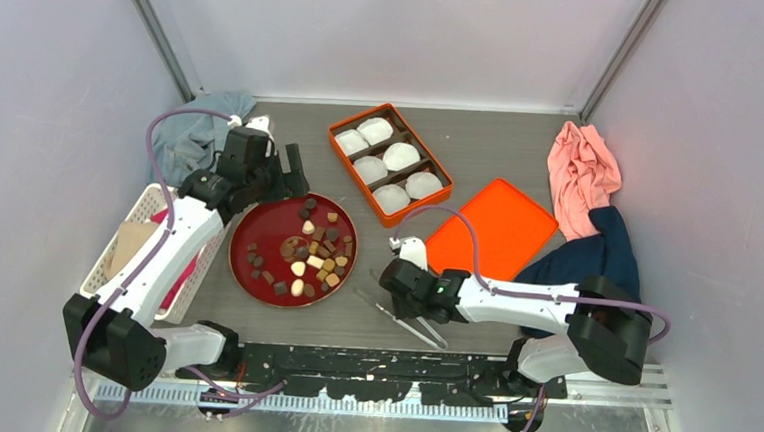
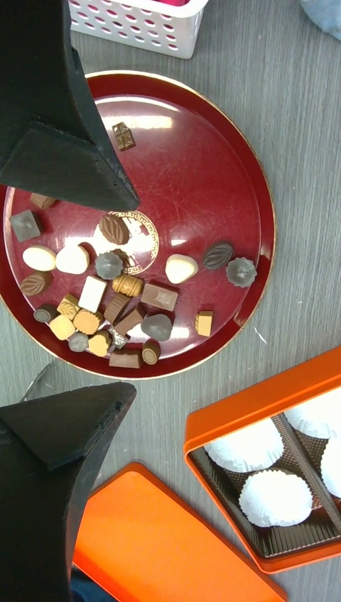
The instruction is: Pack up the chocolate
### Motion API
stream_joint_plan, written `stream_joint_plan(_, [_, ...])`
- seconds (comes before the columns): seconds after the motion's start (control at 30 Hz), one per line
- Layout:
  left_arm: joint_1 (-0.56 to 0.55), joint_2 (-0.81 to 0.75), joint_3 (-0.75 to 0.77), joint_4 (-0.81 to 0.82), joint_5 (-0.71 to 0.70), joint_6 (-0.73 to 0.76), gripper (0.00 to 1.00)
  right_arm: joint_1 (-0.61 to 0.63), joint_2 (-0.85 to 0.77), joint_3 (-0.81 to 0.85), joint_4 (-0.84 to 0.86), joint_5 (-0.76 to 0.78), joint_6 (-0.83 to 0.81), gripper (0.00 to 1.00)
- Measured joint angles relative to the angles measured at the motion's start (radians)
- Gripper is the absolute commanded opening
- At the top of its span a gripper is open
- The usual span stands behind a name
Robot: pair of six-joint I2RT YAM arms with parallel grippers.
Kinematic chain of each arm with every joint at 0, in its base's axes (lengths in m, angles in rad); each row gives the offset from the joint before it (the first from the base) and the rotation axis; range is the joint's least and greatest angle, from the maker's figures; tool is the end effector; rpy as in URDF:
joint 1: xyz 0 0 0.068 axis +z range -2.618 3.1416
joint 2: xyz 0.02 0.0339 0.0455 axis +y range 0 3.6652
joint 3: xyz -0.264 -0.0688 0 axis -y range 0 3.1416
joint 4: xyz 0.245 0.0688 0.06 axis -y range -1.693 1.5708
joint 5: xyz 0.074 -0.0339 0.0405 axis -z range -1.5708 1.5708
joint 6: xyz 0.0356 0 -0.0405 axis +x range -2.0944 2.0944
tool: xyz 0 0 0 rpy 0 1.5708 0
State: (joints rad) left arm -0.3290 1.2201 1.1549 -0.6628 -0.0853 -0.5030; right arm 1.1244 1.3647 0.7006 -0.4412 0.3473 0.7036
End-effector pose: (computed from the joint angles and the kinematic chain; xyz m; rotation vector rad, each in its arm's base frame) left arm 0.2465 -0.0809 0.3325 -0.2455 2.3050 -0.3293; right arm 0.1163 0.2150 0.1721 -0.4340 2.5459 0.2080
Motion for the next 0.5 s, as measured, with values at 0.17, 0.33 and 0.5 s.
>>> stream_joint_plan(0.17, [0.0,0.003,0.0,0.006,0.004,-0.01,0.9,0.0,0.002,-0.004,-0.007,0.032,0.013,0.19])
stream_joint_plan(0.33, [0.0,0.006,0.0,0.008,-0.004,-0.009,0.9,0.0,0.001,-0.003,-0.056,0.106,0.014,0.11])
stream_joint_plan(0.5, [0.0,0.006,0.0,0.011,-0.044,-0.009,0.9,-0.021,0.02,0.044,-0.128,0.178,0.014,0.12])
